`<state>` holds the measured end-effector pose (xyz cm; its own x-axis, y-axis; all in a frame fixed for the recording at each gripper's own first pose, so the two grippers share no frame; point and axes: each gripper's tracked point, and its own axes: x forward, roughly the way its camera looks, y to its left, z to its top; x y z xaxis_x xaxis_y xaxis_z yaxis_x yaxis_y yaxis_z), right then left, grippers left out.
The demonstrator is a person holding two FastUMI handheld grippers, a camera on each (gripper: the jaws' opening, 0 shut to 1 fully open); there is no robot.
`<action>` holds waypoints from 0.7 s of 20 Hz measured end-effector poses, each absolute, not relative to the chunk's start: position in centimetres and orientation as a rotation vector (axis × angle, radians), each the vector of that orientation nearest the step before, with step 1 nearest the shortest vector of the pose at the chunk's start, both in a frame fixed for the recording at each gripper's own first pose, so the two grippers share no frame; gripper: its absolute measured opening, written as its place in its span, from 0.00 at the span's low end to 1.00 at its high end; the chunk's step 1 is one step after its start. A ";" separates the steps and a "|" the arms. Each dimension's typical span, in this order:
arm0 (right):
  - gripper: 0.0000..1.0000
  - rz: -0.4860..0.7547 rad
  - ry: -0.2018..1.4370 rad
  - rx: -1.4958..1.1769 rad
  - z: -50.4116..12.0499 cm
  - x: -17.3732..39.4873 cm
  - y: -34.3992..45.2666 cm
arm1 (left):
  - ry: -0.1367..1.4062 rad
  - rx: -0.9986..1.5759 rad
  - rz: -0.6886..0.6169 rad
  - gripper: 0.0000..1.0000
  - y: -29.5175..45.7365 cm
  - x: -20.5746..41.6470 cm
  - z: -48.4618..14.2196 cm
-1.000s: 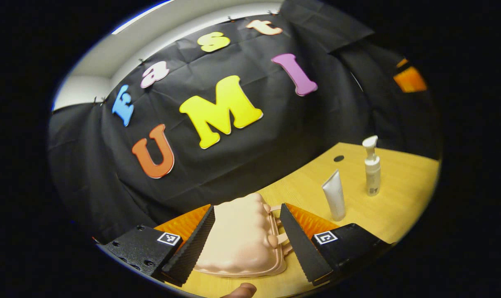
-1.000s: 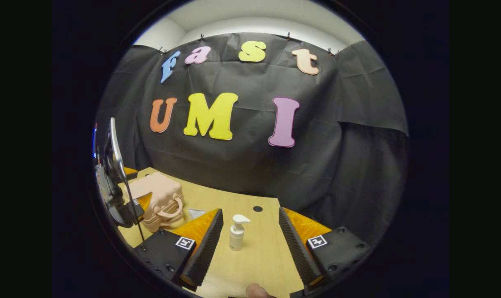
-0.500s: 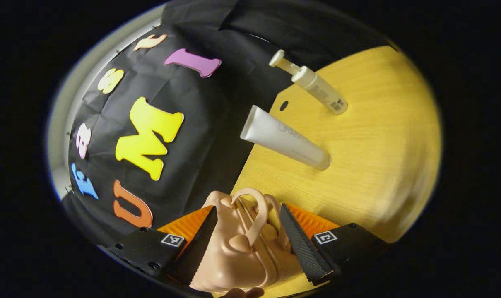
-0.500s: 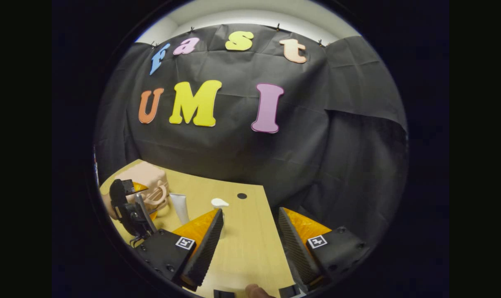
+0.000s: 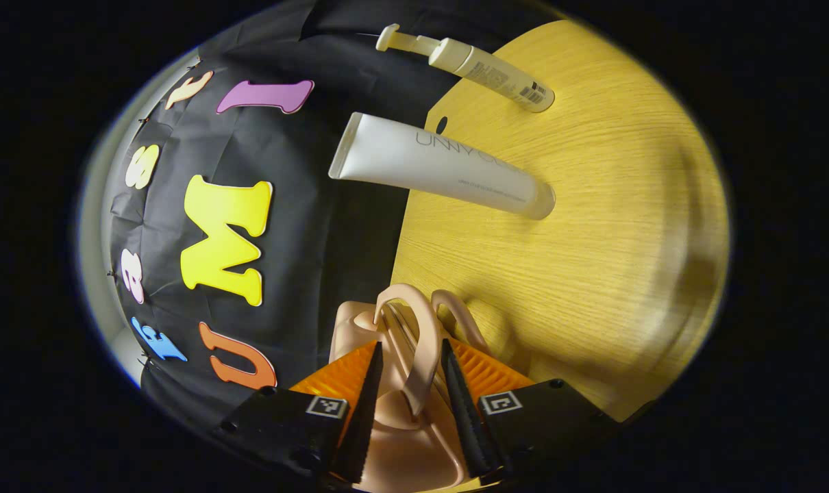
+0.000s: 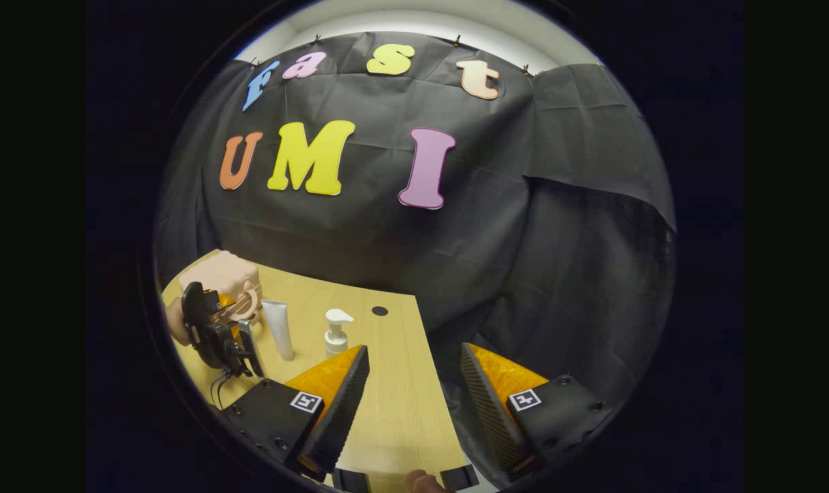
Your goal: First open the suitcase, pack the skin care products into it, and then close the suitcase.
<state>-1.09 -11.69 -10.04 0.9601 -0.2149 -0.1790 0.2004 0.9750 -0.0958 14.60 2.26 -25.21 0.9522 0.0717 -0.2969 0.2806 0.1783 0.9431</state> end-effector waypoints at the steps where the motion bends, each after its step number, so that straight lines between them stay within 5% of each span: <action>1: 0.80 -0.211 0.193 -0.083 -10.1 -1.3 -11.5 | 0.327 1.395 -0.148 0.42 2.7 14.6 -25.3; 5: 0.80 -0.218 0.203 -0.084 -10.2 -1.8 -11.0 | 0.378 1.462 -0.181 0.16 2.9 14.8 -24.7; 14: 0.80 -0.234 0.201 -0.045 -9.0 -1.7 -8.9 | 0.384 1.217 -0.129 0.03 5.4 14.9 -16.5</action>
